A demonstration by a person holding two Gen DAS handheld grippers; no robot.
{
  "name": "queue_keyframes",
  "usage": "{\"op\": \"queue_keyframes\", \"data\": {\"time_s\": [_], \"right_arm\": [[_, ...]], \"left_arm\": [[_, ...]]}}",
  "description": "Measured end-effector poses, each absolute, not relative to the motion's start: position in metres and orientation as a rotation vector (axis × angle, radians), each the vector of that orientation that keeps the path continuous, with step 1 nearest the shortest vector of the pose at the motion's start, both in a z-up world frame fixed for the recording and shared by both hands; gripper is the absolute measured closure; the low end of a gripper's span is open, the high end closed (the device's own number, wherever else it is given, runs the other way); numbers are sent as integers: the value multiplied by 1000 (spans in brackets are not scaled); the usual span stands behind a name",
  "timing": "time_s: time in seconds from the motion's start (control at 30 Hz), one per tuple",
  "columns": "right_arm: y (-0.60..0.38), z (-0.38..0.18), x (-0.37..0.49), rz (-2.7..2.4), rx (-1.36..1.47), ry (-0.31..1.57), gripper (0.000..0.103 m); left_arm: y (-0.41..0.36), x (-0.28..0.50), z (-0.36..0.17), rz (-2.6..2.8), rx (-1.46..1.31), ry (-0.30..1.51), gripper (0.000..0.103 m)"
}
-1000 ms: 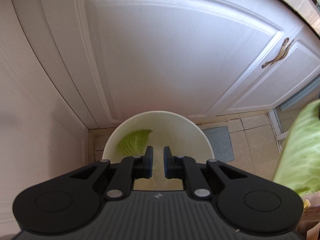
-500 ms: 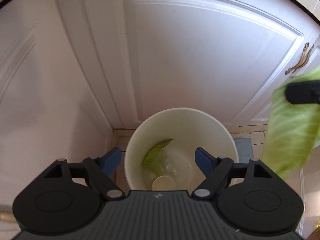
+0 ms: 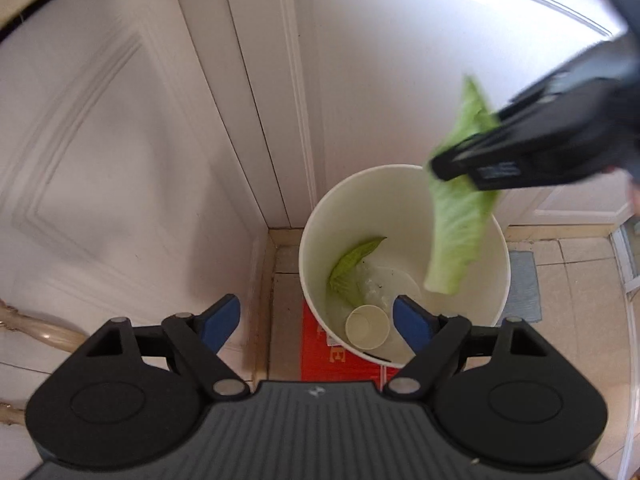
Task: Collect trash
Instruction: 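Open the left tool over the bin while the right tool releases its leaf, then move both open tools back up over the scraps on the counter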
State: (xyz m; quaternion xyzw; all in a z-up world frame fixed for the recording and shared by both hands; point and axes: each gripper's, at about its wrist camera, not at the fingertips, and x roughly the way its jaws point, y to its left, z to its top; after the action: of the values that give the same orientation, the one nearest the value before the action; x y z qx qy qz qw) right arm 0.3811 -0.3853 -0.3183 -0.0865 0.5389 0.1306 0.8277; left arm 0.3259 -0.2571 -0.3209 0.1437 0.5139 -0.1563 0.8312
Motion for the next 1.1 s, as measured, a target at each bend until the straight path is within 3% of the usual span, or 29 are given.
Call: {"op": "queue_keyframes", "data": {"time_s": [0.03, 0.07, 0.13, 0.2, 0.43, 0.77, 1.1], "right_arm": [[-386, -321, 383, 274, -191, 1149, 66], [-385, -324, 386, 272, -194, 1156, 39], [-382, -324, 385, 272, -190, 1140, 19], [-380, -322, 383, 284, -188, 1136, 12], [-379, -315, 374, 289, -193, 1119, 5], [-370, -308, 369, 259, -217, 1097, 5], [-367, -246, 338, 257, -244, 1051, 3]], "left_arm": [[-257, 325, -320, -337, 307, 1090, 19], [-256, 325, -318, -340, 307, 1092, 19], [-256, 320, -316, -342, 307, 1088, 19], [-255, 319, -314, -345, 314, 1083, 19], [-256, 315, -306, -379, 328, 1075, 19], [-253, 304, -292, -422, 358, 1062, 19], [-257, 283, -244, -497, 373, 1031, 19]]}}
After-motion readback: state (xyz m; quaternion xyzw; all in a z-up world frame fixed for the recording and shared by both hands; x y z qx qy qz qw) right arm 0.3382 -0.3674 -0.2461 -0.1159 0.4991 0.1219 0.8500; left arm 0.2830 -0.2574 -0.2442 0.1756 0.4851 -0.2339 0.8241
